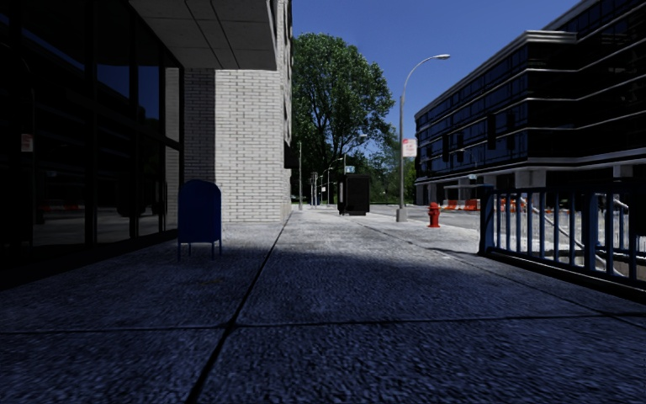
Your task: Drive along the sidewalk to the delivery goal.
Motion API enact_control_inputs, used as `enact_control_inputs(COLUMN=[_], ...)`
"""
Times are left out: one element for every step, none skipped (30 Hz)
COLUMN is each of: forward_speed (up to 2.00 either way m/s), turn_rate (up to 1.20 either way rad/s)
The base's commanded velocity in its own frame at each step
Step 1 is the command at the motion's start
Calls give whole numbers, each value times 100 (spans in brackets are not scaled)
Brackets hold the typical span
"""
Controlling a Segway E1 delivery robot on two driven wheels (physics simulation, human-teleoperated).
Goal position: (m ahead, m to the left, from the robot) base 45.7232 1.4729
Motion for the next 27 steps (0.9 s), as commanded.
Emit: enact_control_inputs(forward_speed=[200, 200, 200, 200, 200, 200, 200, 200, 200, 200, 200, 200, 200, 200, 200, 200, 200, 200, 200, 200, 200, 200, 200, 200, 200, 200, 200], turn_rate=[0, 0, 0, 0, 0, 0, 0, 0, 0, 0, 0, 0, 0, 0, 0, 0, 0, 0, 0, 0, 0, 0, 0, 0, 0, 0, 0])
